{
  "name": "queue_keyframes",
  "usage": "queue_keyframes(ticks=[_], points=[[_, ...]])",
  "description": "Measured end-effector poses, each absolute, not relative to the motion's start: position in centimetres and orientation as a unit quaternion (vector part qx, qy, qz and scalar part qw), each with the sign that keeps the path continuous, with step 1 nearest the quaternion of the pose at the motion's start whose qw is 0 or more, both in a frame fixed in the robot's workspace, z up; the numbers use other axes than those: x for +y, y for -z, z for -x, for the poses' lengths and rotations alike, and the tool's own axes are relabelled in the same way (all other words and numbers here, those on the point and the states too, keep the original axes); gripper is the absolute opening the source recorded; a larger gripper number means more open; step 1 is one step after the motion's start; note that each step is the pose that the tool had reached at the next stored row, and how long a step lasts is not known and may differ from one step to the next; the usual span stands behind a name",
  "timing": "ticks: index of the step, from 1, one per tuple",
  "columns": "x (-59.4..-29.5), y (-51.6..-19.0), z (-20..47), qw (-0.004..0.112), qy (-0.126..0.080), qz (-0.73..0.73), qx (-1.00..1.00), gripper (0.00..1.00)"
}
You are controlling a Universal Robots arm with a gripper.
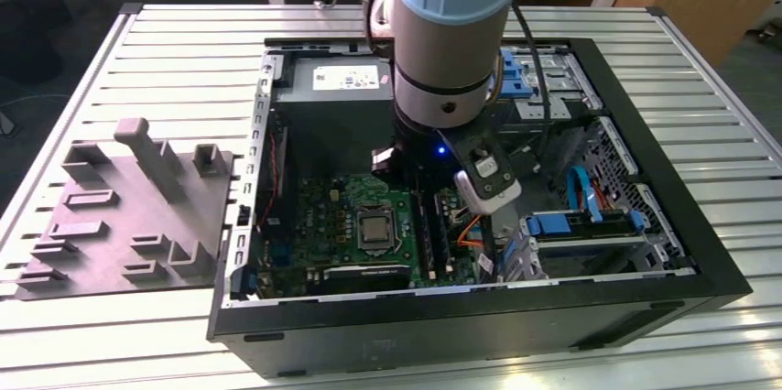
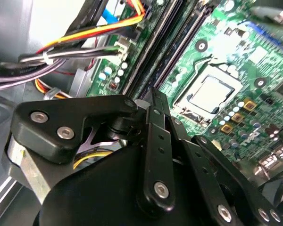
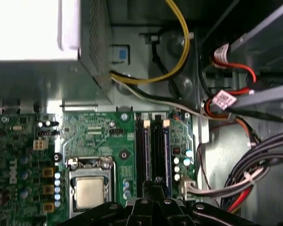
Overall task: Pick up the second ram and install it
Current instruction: 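Press down the second ram until it locks into place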
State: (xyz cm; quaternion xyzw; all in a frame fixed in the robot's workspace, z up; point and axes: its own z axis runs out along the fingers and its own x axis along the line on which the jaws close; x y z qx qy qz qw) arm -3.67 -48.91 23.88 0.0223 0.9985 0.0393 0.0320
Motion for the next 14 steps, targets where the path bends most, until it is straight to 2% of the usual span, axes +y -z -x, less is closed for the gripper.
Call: queue_keyframes(ticks=[14], points=[[-51.3,-23.7,3.7,0.032,-0.034,-0.023,0.999,0.10]])
